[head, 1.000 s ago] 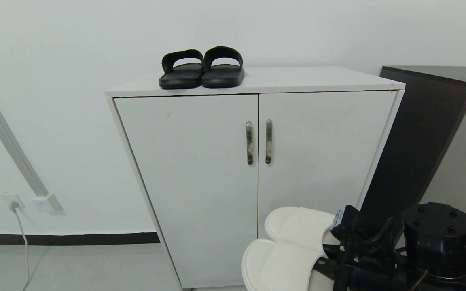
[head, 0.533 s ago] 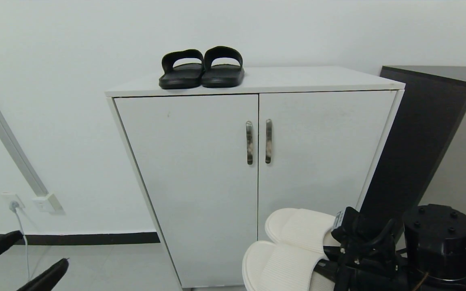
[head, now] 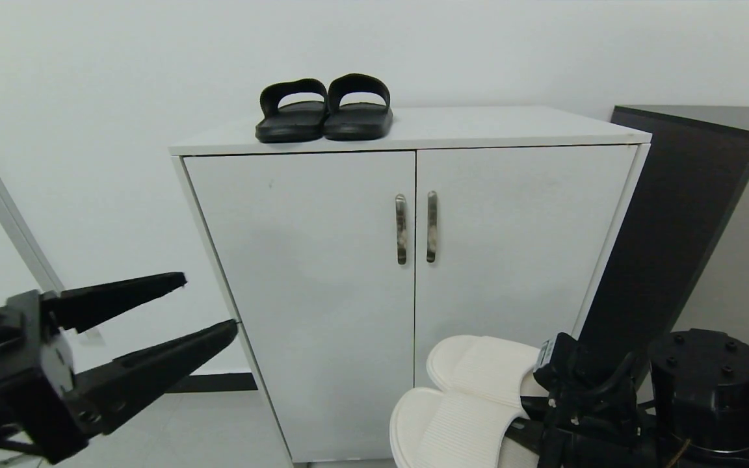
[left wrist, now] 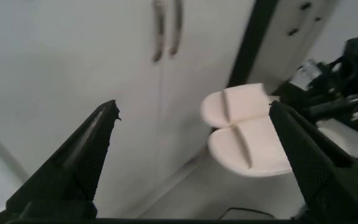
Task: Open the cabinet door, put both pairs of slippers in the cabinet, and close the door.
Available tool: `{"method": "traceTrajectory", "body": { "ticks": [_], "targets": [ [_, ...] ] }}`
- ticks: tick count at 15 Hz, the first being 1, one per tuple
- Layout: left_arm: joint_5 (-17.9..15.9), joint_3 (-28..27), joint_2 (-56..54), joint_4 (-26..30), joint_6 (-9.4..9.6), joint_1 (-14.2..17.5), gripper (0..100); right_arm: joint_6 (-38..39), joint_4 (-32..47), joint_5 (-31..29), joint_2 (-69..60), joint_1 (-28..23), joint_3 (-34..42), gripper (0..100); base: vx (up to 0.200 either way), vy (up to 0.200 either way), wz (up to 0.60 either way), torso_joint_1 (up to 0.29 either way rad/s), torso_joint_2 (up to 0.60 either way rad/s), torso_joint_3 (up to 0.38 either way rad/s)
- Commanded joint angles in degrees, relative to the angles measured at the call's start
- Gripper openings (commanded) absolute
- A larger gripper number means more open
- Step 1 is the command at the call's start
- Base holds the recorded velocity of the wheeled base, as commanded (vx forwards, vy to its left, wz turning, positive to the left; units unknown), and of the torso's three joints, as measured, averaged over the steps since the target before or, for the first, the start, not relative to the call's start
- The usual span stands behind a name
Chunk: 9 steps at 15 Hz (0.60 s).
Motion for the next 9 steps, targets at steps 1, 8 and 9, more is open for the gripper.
{"method": "traceTrajectory", "body": {
  "ticks": [1, 8, 9],
  "targets": [
    [0.1, -4.2, 9.2, -3.3, -2.30, -5.5, 100, 0.0, 0.0, 0.1, 0.1, 0.0, 0.0, 0, 0.000, 0.000, 0.00, 0.000, 0.00, 0.000],
    [1.2, -21.3, 32.4, -13.5, -4.76, -17.1, 100, 0.1, 0.0, 0.1, 0.5, -0.1, 0.1, 0, 0.000, 0.000, 0.00, 0.000, 0.00, 0.000],
    [0.3, -24.2, 34.4, -13.4, -6.87, -17.8, 100, 0.1, 0.1, 0.2, 0.5, -0.2, 0.1, 0, 0.000, 0.000, 0.00, 0.000, 0.00, 0.000]
  ]
}}
